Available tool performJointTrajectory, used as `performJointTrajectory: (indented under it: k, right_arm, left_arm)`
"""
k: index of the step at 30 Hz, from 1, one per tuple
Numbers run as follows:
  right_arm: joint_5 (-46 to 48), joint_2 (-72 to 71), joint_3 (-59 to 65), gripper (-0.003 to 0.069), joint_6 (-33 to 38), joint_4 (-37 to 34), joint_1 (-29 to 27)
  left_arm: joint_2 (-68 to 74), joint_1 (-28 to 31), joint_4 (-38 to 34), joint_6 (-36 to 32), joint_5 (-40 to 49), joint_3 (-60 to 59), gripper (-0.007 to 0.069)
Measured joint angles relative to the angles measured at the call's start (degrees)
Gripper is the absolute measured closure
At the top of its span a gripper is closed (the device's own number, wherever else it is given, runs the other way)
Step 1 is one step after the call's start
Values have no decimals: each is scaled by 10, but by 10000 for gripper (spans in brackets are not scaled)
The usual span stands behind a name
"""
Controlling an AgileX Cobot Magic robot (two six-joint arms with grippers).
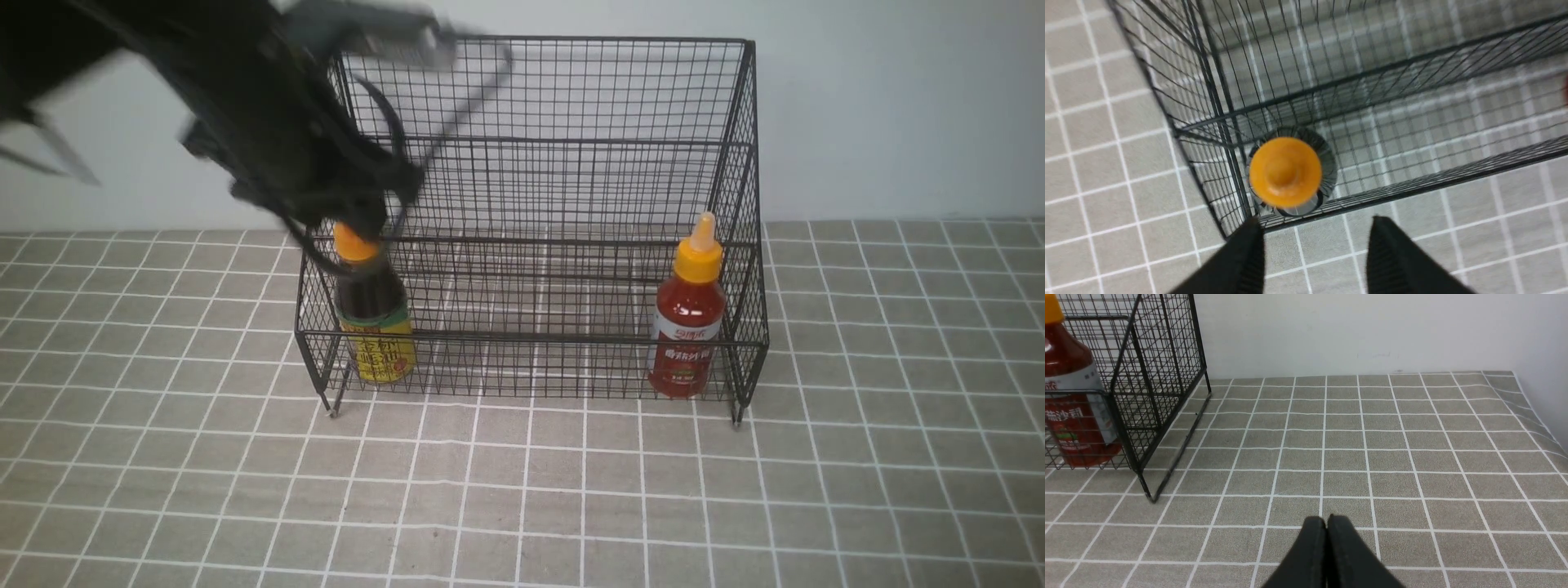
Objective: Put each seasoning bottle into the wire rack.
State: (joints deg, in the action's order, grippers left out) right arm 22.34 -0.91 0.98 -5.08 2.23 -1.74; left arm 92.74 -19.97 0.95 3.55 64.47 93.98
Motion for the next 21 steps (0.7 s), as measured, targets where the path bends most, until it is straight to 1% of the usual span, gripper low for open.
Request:
performJointTrajectory:
  k: [1, 2, 3, 5, 6, 7, 10, 11, 12, 13, 14, 16, 18, 19, 21]
  right_arm:
    - [0, 0, 0, 673, 0, 0, 0]
    - [0, 0, 0, 673, 0, 0, 0]
    - [0, 0, 0, 673, 0, 0, 0]
    - [0, 0, 0, 673, 0, 0, 0]
    - [0, 0, 0, 673, 0, 0, 0]
    - [0, 0, 0, 673, 0, 0, 0]
    - [0, 0, 0, 673, 0, 0, 0]
    - [0, 0, 0, 673, 0, 0, 0]
    - [0, 0, 0, 673, 0, 0, 0]
    - [0, 0, 0, 673, 0, 0, 0]
    - [0, 0, 0, 673, 0, 0, 0]
    - [0, 0, 0, 673, 0, 0, 0]
    - [0, 0, 0, 673, 0, 0, 0]
    - [0, 0, 0, 673, 0, 0, 0]
    - [0, 0, 0, 673, 0, 0, 0]
  left_arm:
    - [-22, 0, -2, 3, 0, 0, 402]
    - [-27, 0, -2, 3, 1, 0, 411]
    - [-59, 0, -2, 4, 3, 0, 489]
    - [-113, 0, -2, 4, 9, -1, 576]
    - [-118, 0, -2, 4, 10, -2, 587]
    - [-165, 0, -2, 4, 10, -10, 615]
    - [-251, 0, -2, 4, -15, -57, 631]
    - [-257, 0, -2, 4, -21, -61, 631]
    - [-314, 0, -2, 4, -47, -107, 631]
    - [-321, 0, -2, 4, -51, -107, 631]
    - [-340, 0, -2, 4, -63, -131, 631]
    - [-432, 0, -5, 5, -120, -218, 631]
    - [-463, 0, -10, 5, -138, -252, 631]
    - [-516, 0, -10, 5, -159, -310, 631]
    - [-571, 0, -16, 6, -167, -366, 631]
